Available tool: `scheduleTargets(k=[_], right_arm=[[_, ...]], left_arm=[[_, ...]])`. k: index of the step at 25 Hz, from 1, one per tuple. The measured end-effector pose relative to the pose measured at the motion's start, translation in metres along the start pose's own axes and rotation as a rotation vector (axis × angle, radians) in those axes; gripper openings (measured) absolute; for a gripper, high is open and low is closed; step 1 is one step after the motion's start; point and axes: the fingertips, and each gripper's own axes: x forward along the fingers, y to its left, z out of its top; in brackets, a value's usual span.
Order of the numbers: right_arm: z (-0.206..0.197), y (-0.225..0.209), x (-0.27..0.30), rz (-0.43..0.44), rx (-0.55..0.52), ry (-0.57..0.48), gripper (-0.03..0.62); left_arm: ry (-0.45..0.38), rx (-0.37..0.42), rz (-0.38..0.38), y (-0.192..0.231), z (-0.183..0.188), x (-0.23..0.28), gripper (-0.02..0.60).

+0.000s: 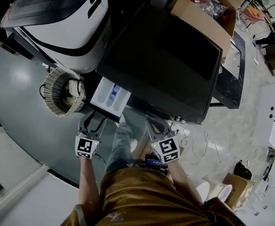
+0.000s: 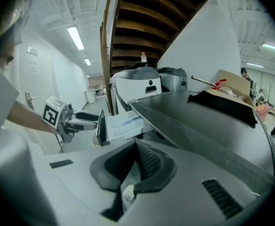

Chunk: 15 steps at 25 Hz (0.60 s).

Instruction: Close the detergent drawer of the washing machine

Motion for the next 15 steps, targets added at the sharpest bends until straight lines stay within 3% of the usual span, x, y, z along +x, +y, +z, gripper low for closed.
scheduleTargets(k=[15], right_arm=[[-0.001,-0.003,0.004,0.002,0.013,0.001,0.012]], left_arm=[[-0.002,-0.003,-0.006,0.002,0.006,0.012,0.223]])
